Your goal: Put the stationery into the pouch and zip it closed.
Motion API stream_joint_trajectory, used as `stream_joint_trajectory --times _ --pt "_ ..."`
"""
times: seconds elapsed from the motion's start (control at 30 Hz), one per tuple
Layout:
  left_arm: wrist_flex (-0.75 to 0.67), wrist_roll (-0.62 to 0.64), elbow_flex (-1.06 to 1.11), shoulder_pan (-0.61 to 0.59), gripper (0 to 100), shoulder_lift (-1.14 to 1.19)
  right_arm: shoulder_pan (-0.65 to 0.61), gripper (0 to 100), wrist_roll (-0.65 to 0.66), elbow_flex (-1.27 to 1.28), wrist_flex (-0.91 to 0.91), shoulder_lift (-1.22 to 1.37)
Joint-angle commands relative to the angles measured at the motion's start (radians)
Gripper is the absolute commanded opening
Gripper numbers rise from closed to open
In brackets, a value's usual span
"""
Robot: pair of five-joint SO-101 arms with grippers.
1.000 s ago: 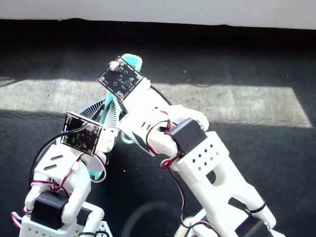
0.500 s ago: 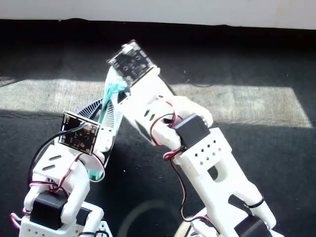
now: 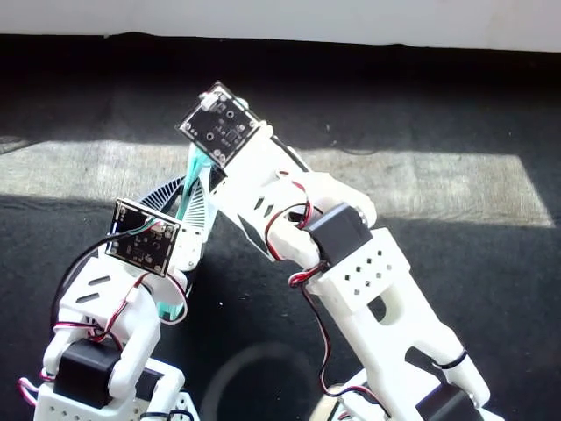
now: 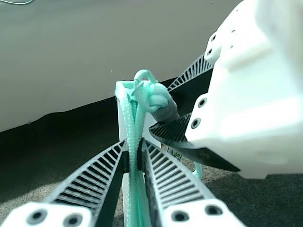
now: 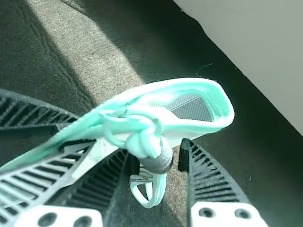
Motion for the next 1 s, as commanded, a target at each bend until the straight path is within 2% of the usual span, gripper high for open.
stream_joint_trajectory --times 0.0,0.07,0.17,0.33,0.5,0.63,0.73,0.97 --pt "0.032 0.006 0.001 0.001 1 0.005 -0.015 14.5 0.031 -0.012 0.001 -0.002" --pt "0.032 0.006 0.001 0.001 1 0.005 -0.015 12.2 0.031 -0.015 0.001 -0.002" --pt "0.032 0.006 0.001 0.001 1 0.005 -0.013 0.0 0.028 -0.015 -0.007 -0.002" --pt "0.032 0.006 0.001 -0.004 1 0.005 -0.005 0.7 0.031 -0.016 -0.005 -0.013" --pt "0.034 0.006 0.001 -0.005 1 0.005 0.064 0.6 0.034 -0.120 0.039 -0.013" --pt "0.064 0.006 -0.001 -0.001 1 0.005 0.140 0.6 0.117 -0.265 0.058 0.001" --pt "0.069 0.006 -0.001 -0.004 1 0.005 0.168 0.6 0.158 -0.283 0.065 0.028" --pt "0.069 0.006 -0.076 -0.005 1 0.005 0.217 0.6 0.180 -0.289 0.059 0.180"
